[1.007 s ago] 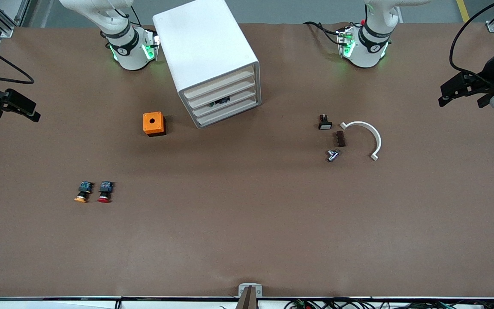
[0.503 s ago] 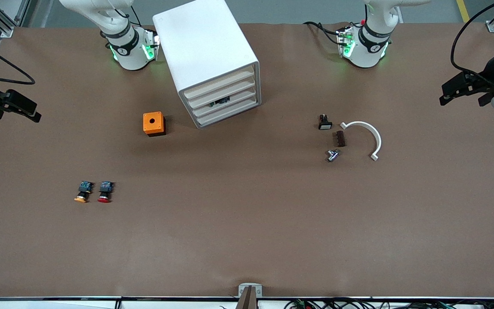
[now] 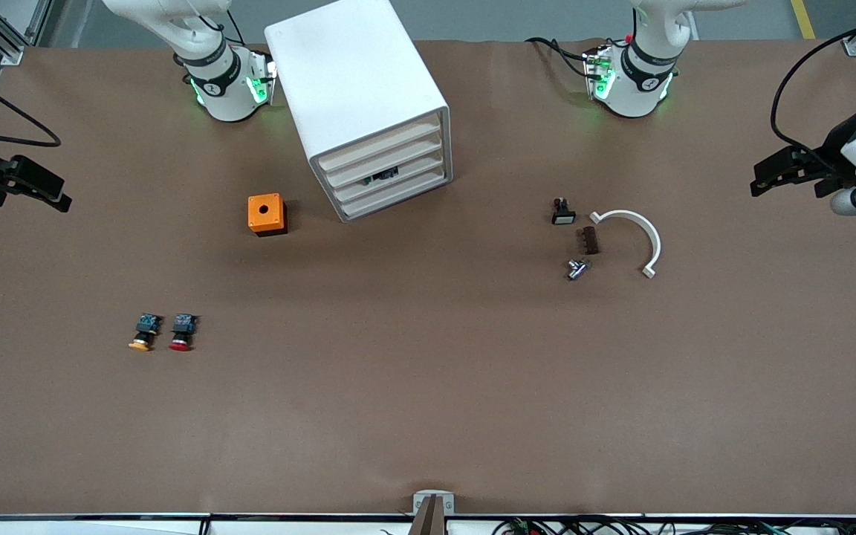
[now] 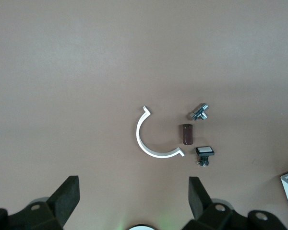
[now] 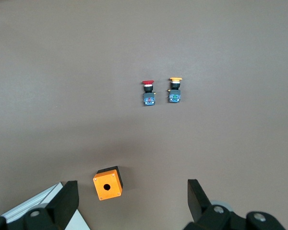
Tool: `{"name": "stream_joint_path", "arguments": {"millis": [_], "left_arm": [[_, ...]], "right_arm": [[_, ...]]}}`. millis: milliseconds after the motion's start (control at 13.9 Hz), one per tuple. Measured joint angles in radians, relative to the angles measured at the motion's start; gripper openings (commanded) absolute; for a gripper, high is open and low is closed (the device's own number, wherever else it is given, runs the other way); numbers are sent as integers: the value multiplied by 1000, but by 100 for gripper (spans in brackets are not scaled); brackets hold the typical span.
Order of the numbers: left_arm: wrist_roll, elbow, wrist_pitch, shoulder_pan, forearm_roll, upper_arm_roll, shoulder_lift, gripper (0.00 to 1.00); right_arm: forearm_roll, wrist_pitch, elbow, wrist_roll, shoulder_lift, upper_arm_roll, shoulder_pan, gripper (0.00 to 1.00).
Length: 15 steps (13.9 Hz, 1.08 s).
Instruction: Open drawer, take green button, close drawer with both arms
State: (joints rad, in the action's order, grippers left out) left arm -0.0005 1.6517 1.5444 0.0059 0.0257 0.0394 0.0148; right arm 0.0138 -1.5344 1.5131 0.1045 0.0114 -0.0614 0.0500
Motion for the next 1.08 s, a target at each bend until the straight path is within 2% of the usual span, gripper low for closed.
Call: {"name": "stream_joint_path", "arguments": {"millis": [359, 719, 863, 1078], "left_arm": [[0, -8, -2, -3, 0, 0, -40, 100], [-13, -64, -42, -27, 0, 9, -188, 100], [-103, -80, -45, -51, 3, 11, -253, 100], [-358, -108, -47, -104, 62, 15, -340, 100]], "right_arm": [[0, 0, 1, 0, 0, 0, 0, 100], [0, 0, 1, 0, 0, 0, 0, 100], [0, 0, 2, 0, 0, 0, 0, 100], [0, 0, 2, 0, 1, 0, 0, 100]]}}
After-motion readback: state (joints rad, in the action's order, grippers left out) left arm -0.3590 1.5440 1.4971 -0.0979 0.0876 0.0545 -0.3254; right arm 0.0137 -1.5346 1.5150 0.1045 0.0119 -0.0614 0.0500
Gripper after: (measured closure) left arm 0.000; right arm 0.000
